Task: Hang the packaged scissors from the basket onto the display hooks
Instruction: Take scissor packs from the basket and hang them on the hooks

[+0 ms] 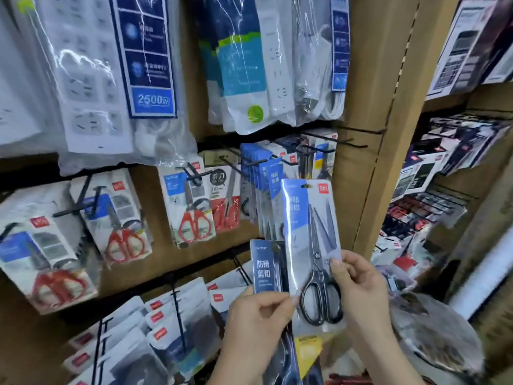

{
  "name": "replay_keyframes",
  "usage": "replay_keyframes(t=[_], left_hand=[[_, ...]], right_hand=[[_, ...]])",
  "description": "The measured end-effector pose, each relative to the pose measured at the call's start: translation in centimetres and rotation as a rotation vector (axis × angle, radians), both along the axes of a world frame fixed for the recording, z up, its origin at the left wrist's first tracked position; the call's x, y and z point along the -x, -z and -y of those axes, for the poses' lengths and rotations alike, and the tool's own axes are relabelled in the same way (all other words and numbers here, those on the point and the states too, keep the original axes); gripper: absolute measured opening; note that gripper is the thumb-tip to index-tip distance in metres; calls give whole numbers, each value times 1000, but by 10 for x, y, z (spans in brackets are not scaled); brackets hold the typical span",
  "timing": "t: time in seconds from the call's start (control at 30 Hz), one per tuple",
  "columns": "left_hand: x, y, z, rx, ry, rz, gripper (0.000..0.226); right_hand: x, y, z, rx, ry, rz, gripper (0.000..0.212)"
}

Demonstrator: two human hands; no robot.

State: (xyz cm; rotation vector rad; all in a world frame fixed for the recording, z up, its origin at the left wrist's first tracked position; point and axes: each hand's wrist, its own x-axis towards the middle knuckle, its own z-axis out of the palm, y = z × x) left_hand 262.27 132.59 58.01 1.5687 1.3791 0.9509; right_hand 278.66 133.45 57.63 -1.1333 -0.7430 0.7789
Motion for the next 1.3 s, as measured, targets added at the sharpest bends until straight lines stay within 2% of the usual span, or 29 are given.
replay_keyframes(t=[0.07,0.17,0.33,0.57,0.7,0.8,0.87,0.97,1.07,1.17,1.23,1.3], left_hand=[[-5,-1,-14,7,-2,36,4],[-15,0,-37,-14,-43,38,12],[-32,0,-62,-39,-89,49,9],[-43,18,-89,-34,-190,-73,40],[-45,23,-101,-89,-250,-194,12],[-39,26,-102,-104,-281,-289,19],[-30,27,-97,-116,-295,-232,28],[-20,20,-83,-122,-302,-46,41],[-17,6,-72,-118,-297,116,40],[-17,-12,-63,-145,-275,183,40],[-18,-19,-61,-187,-265,202,44],[-22,-25,-64,-219,-246,267,48]], right_hand=[[-6,-5,-20,-17,-1,-4,12],[-17,-6,-48,-10,-28,3,10],[-34,-2,-86,-34,-60,98,15],[-41,12,-116,-26,-118,148,14],[-41,22,-139,25,-115,295,10],[-46,28,-159,75,-80,414,7],[-47,30,-173,92,-55,482,13],[-41,27,-186,106,-66,507,22],[-39,28,-190,141,-69,487,26],[-45,21,-174,137,-45,484,24],[-52,10,-144,121,-205,346,17],[-58,-2,-105,131,-614,297,16]])
